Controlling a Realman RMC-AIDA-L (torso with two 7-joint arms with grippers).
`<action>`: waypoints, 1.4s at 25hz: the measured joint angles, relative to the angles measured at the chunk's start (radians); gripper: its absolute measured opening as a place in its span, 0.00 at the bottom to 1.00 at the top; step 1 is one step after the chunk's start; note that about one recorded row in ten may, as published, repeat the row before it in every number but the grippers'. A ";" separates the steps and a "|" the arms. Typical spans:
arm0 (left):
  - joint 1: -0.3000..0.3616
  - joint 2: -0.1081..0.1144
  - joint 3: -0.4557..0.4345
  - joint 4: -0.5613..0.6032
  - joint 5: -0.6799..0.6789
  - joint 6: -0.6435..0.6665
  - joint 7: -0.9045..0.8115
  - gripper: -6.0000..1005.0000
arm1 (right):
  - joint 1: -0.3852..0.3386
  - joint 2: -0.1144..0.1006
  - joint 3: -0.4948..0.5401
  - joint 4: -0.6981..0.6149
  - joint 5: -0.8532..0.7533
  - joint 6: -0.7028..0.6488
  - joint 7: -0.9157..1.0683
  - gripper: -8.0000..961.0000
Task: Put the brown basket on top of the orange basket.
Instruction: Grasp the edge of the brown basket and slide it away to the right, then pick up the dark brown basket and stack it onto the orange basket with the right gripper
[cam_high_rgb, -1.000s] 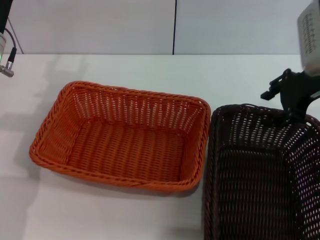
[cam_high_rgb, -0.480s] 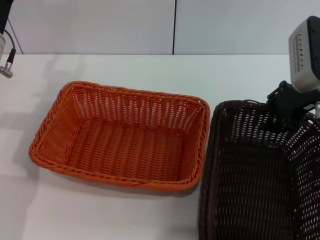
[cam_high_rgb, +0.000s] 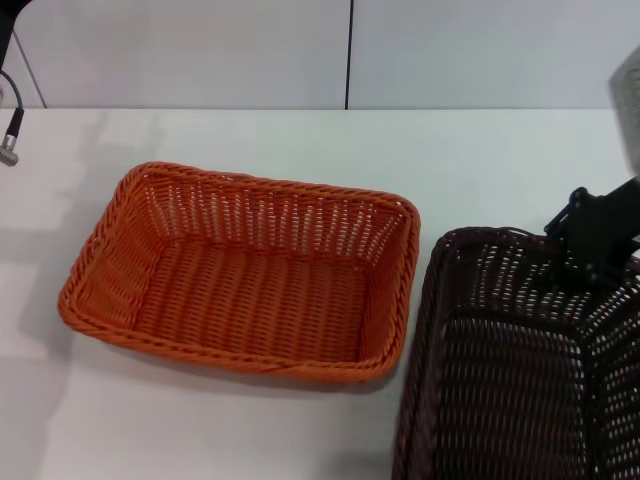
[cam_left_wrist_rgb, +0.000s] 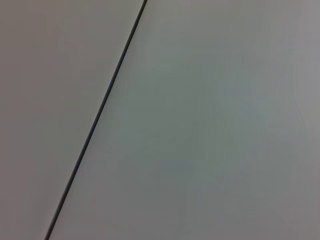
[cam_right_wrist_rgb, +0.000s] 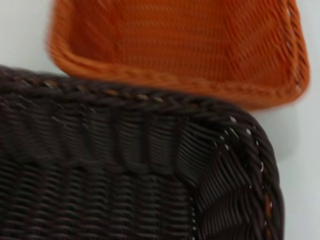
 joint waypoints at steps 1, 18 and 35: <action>0.000 0.000 0.000 0.000 0.000 0.000 0.000 0.82 | -0.001 -0.005 0.022 -0.009 0.008 0.035 -0.010 0.35; 0.012 0.011 -0.062 0.001 0.001 -0.005 0.040 0.82 | -0.193 -0.186 0.010 -0.050 0.696 0.237 -0.042 0.16; 0.002 0.014 -0.079 -0.001 0.003 -0.009 0.075 0.82 | -0.225 -0.076 0.024 -0.119 0.916 0.225 -0.047 0.16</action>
